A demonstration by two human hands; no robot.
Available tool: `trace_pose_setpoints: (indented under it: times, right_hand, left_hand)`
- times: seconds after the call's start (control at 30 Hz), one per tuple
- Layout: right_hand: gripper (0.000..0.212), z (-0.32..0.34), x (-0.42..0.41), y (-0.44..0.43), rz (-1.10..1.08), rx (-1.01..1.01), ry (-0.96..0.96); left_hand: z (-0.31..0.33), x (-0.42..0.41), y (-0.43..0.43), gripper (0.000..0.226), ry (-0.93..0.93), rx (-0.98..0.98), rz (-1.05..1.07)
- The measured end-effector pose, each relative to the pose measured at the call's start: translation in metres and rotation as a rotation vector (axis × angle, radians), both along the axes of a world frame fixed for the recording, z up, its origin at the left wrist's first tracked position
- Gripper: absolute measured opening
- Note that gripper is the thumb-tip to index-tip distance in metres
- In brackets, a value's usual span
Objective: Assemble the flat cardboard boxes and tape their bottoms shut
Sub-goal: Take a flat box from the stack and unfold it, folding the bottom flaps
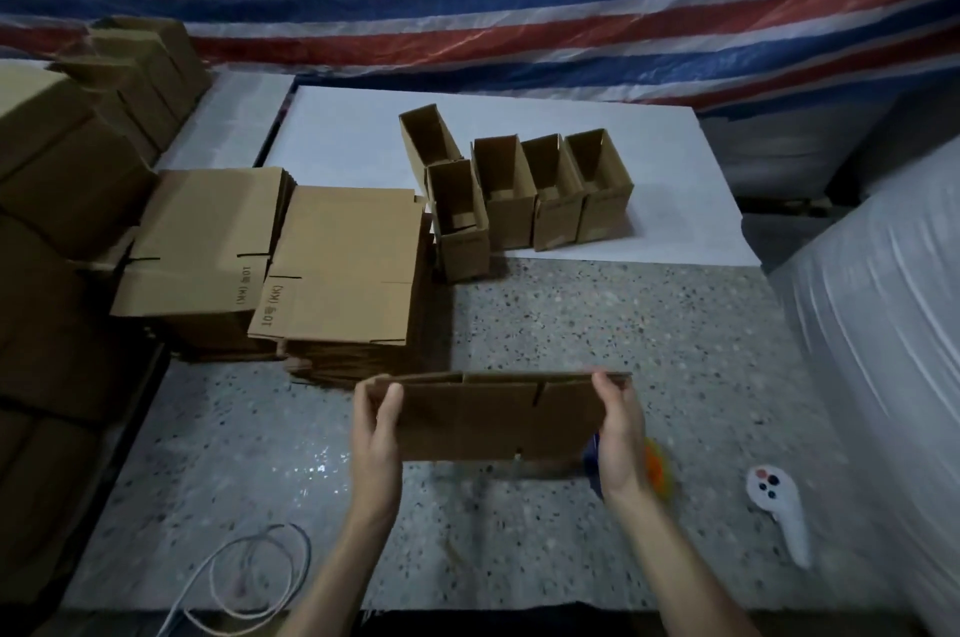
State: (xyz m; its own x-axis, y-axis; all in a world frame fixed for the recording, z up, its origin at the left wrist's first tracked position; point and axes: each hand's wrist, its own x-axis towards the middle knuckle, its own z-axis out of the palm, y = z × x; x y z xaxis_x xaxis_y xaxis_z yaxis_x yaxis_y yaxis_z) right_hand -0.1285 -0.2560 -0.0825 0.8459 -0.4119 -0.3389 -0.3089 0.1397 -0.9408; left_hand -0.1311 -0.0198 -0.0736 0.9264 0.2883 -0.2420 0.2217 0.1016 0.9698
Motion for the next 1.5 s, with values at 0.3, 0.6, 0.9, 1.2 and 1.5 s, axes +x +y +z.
trace_pose_setpoints:
  times: [0.3, 0.6, 0.9, 1.2, 1.5]
  right_hand:
    - [0.039, -0.082, -0.026, 0.0, 0.059, 0.157, 0.403]
    - [0.094, -0.075, -0.059, 0.033, 0.016, -0.262, 0.147]
    - [0.077, -0.072, -0.072, 0.06, -0.013, -0.727, 0.126]
    - [0.076, -0.064, -0.065, 0.067, -0.053, -0.769, 0.202]
    - [0.113, -0.06, -0.064, 0.04, 0.311, -0.561, 0.215]
  left_hand:
    - [-0.07, -0.007, -0.007, 0.044, 0.384, 0.175, -0.012]
    - [-0.072, -0.014, 0.014, 0.045, 0.411, 0.268, -0.121]
    - [-0.07, -0.019, 0.035, 0.044, 0.38, 0.338, -0.23]
    - [-0.067, -0.021, 0.036, 0.03, 0.371, 0.334, -0.249]
    - [-0.07, -0.024, 0.036, 0.043, 0.358, 0.323, -0.342]
